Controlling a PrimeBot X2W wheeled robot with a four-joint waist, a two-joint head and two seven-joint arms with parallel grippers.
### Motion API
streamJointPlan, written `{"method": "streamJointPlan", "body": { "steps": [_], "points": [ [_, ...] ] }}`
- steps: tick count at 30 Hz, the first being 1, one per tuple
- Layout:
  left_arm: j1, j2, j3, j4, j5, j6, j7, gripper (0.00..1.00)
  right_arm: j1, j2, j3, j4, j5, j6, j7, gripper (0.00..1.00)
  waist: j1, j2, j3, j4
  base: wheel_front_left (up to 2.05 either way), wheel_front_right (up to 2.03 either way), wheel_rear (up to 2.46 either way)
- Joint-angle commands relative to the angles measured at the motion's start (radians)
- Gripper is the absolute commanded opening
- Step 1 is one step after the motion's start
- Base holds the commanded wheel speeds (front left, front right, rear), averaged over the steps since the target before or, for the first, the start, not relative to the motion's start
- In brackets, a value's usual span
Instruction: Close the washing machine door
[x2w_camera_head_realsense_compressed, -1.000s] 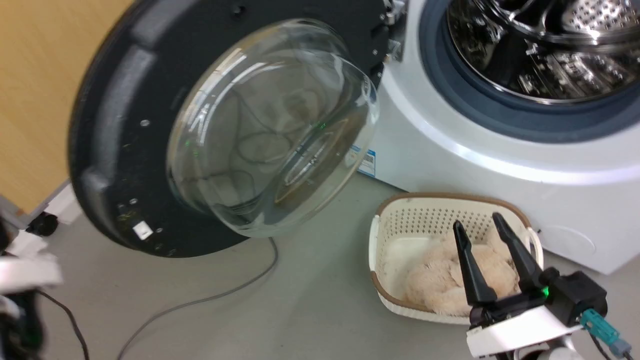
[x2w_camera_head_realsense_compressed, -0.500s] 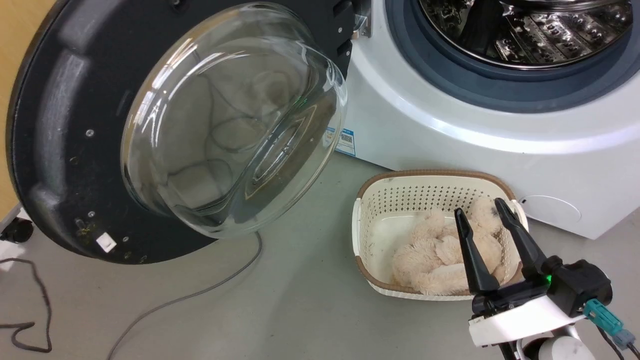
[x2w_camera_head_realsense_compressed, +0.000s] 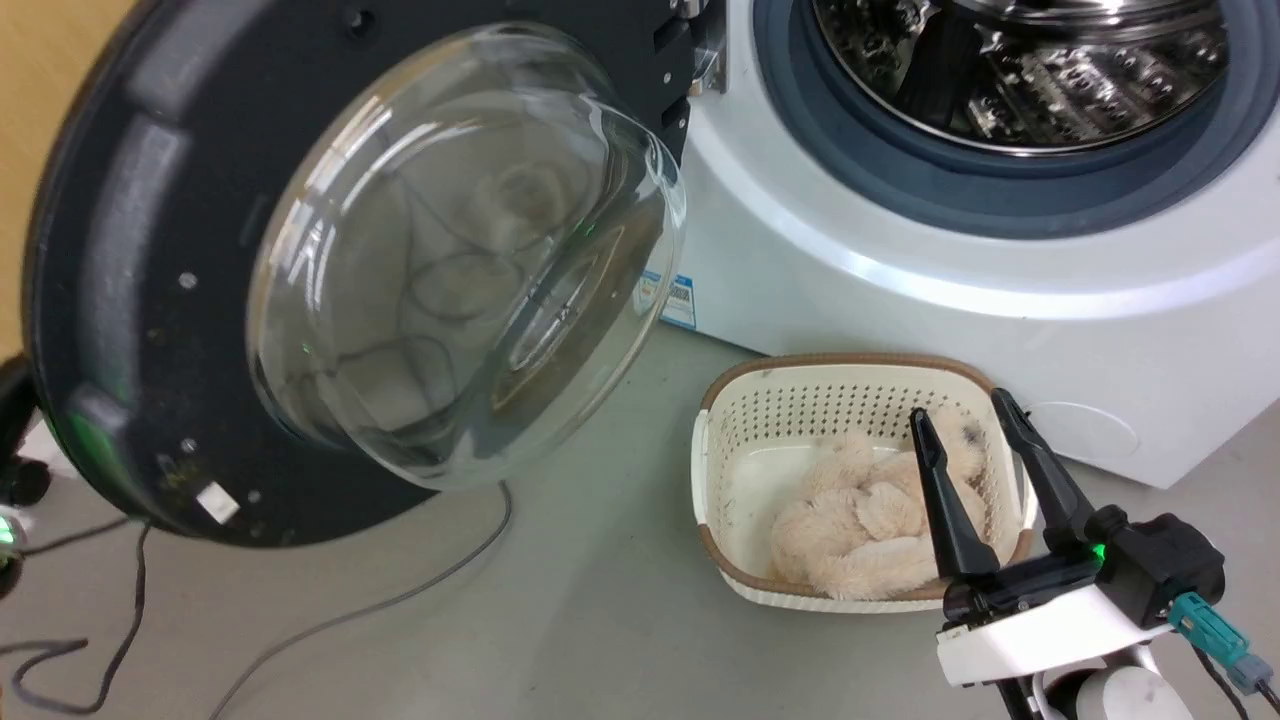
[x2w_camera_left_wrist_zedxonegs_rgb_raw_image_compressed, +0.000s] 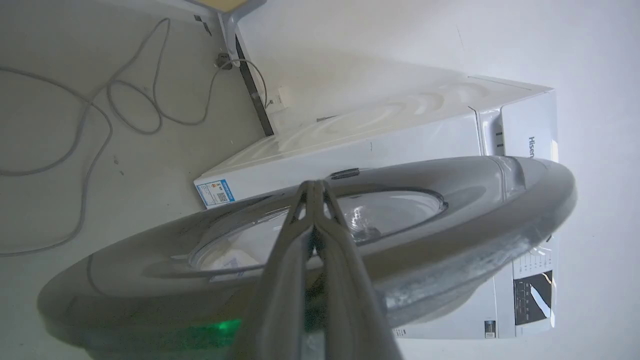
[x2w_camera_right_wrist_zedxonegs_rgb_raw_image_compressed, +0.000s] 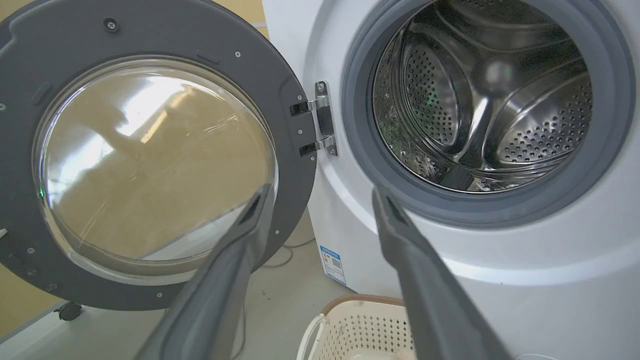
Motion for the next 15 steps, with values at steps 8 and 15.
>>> {"method": "streamJointPlan", "body": {
  "steps": [8, 15],
  "points": [
    [0.127, -0.077, -0.043, -0.148, -0.049, 0.045, 0.137, 0.00, 0.018, 0.021, -0.024, 0.006, 0.005, 0.001, -0.005, 1.00, -0.0001, 0.0000, -0.064, -0.034, 0.00, 0.00, 0.00],
    [0.227, -0.185, -0.105, -0.308, -0.099, 0.106, 0.243, 0.00, 0.043, 0.034, -0.042, 0.011, 0.016, 0.001, -0.005, 1.00, -0.0001, 0.0000, -0.123, -0.075, 0.00, 0.00, 0.00]
  ]
}}
